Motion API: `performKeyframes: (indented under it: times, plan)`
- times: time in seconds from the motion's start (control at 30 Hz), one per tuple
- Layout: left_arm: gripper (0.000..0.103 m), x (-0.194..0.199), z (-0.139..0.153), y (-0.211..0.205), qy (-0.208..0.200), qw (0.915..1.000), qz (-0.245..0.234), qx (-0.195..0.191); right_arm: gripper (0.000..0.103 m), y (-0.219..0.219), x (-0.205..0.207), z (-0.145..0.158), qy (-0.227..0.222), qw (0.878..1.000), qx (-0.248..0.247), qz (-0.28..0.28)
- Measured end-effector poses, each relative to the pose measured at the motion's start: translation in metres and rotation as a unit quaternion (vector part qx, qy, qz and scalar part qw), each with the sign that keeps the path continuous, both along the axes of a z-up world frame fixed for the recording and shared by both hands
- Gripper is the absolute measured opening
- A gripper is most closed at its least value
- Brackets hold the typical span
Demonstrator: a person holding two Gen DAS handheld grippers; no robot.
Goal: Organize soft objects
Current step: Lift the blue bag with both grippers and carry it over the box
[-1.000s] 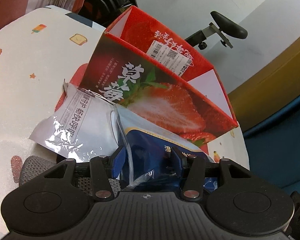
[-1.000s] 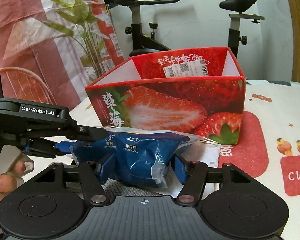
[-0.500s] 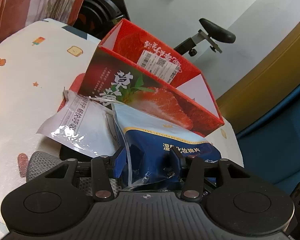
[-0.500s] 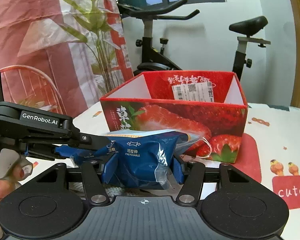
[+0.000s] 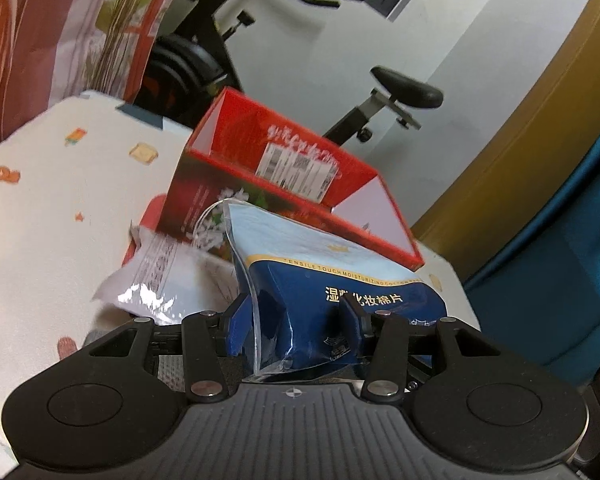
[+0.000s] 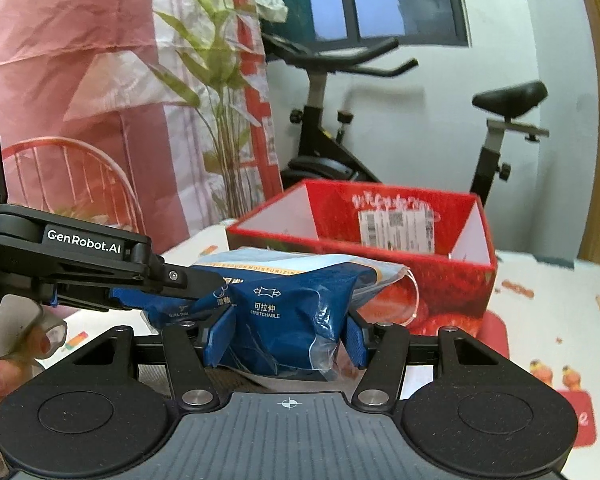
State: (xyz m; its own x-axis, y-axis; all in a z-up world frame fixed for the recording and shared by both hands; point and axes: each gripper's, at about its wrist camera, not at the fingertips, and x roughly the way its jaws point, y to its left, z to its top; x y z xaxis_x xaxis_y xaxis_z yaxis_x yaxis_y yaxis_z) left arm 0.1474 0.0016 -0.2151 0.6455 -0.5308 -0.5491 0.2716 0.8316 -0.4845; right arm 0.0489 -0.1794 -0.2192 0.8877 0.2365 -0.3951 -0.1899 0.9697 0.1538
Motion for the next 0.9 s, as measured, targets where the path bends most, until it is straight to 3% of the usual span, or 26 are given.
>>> performKeyframes:
  times: [0.2,0.33,0.4,0.57,0.7,0.83,0.9]
  plan:
    - [0.050,-0.004,0.028,0.001,-0.050,0.9988,-0.004,-0.003,0.053,0.002,0.004,0.034,-0.035,0.999,-0.022,0.007]
    - [0.050,-0.003,0.056,-0.004,-0.118,0.9927,-0.014,0.022,0.053,-0.002,0.024,0.063,-0.049,0.998,-0.029,0.018]
    - [0.051,0.004,0.069,-0.006,-0.133,0.9906,-0.016,0.029,0.053,-0.007,0.040,0.076,-0.052,0.998,-0.027,0.022]
    - [0.055,0.048,0.081,-0.010,-0.126,0.9910,-0.043,0.016,0.053,-0.017,0.092,0.092,-0.048,0.997,-0.058,0.029]
    - [0.055,0.098,0.078,-0.021,-0.098,0.9934,-0.057,0.016,0.053,-0.028,0.145,0.084,-0.025,0.997,-0.063,0.025]
    - [0.055,0.143,0.064,-0.039,-0.079,0.9944,-0.056,0.044,0.053,-0.036,0.201,0.063,0.027,0.998,-0.061,0.011]
    - [0.055,0.162,0.055,-0.055,-0.078,0.9924,-0.057,0.077,0.053,-0.044,0.223,0.053,0.051,0.997,-0.049,0.008]
